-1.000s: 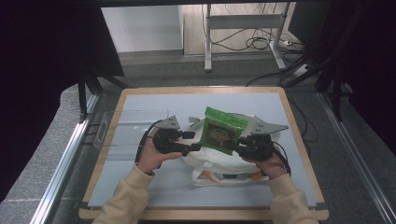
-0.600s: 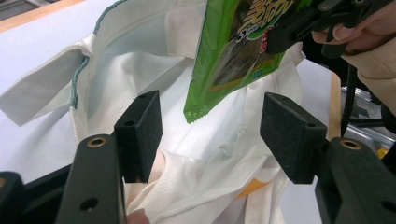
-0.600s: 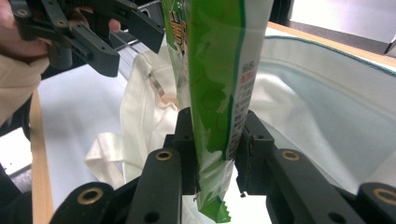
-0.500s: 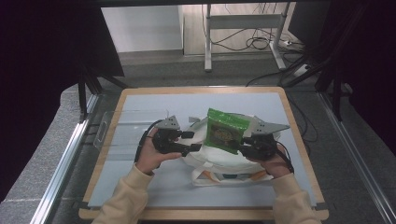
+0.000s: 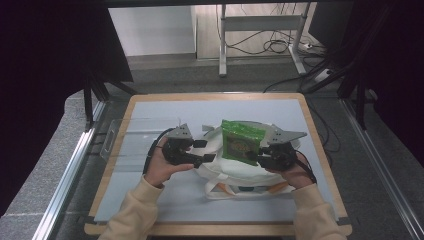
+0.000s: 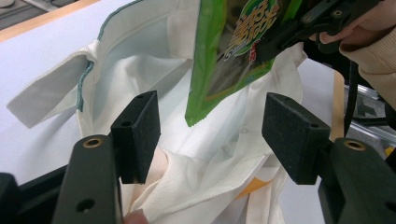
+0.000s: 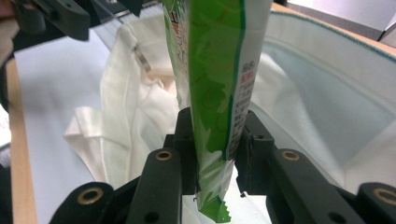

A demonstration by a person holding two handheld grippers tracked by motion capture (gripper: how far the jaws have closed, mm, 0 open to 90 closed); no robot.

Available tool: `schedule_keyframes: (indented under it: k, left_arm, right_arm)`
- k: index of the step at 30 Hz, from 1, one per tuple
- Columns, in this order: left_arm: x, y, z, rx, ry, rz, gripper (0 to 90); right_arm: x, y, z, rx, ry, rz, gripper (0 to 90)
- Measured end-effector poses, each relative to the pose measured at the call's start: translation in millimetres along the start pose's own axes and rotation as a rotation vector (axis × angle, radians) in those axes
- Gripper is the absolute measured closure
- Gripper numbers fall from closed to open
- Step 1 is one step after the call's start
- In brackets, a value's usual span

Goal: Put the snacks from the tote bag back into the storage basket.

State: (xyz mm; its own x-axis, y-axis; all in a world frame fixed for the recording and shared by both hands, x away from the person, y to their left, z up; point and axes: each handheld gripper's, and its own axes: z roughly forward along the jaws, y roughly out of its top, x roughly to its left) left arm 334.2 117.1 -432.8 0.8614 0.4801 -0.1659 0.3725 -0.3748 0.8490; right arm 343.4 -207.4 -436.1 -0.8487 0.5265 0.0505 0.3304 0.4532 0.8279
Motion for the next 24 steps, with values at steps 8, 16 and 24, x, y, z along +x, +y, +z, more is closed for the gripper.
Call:
schedule_keyframes:
  k: [8, 16, 24]
  left_arm:
    - [-2.8, 6.0, -5.5, -0.001, 0.018, 0.021, 36.2]
    - [-1.5, 17.1, -15.4, -0.016, 0.036, 0.03, 34.4]
    - [1.9, 39.7, -22.3, 0.003, 0.022, 0.084, 30.1]
  right_arm:
    - [-6.1, -1.3, 7.0, 0.057, 0.007, -0.023, 71.9]
    - [-6.9, 1.2, 13.1, 0.096, 0.029, -0.058, 71.8]
    - [-7.2, 1.1, 14.2, 0.105, 0.035, -0.065, 71.8]
